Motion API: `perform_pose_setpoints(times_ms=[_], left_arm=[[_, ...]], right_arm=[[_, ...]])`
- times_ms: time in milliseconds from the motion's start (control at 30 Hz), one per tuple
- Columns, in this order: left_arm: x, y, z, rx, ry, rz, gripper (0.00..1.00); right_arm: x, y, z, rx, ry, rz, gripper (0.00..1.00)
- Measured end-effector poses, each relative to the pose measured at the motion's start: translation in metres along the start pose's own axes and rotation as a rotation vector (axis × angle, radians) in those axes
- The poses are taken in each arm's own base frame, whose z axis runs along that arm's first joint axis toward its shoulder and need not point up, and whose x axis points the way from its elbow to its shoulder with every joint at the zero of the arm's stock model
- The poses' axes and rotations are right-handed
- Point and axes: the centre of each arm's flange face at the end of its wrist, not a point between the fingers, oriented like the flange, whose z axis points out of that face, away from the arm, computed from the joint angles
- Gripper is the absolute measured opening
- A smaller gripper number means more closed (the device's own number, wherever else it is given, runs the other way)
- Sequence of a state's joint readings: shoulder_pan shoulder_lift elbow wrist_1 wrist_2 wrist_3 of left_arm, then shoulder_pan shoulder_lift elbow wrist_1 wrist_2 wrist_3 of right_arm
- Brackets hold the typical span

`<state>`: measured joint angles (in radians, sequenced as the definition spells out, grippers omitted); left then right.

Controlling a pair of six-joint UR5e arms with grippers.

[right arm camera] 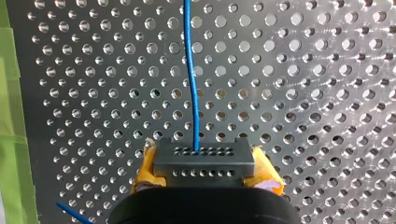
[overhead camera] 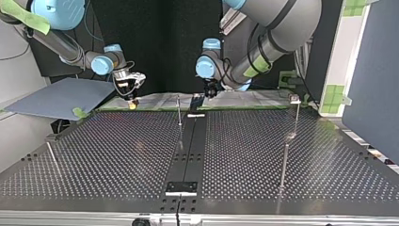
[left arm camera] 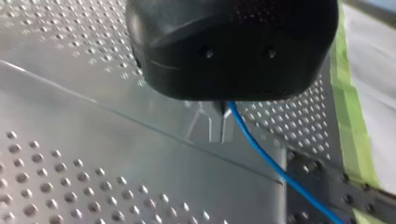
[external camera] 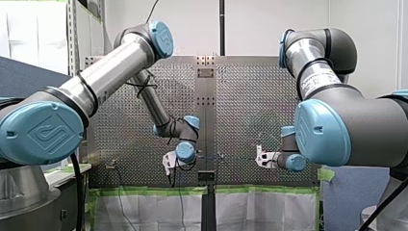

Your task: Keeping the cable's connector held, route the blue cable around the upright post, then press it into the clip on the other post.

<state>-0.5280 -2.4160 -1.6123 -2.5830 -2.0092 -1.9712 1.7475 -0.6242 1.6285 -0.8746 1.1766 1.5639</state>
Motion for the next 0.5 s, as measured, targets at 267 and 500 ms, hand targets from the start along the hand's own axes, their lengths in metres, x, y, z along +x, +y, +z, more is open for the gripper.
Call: perform_pose_setpoints(times_ms=[267,500], left_arm=[[-0.048,-0.015,-0.003,0.075,-0.045,-0.049,0.0],[-0.091,-0.022,-0.006,0.109,-0.085,-0.089,0.0]], right_arm=[[0.0,0.0,0.0,0.0,0.001,0.001,0.0],[0.0,0.0,0.0,-0.001,0.002,0.003,0.0]])
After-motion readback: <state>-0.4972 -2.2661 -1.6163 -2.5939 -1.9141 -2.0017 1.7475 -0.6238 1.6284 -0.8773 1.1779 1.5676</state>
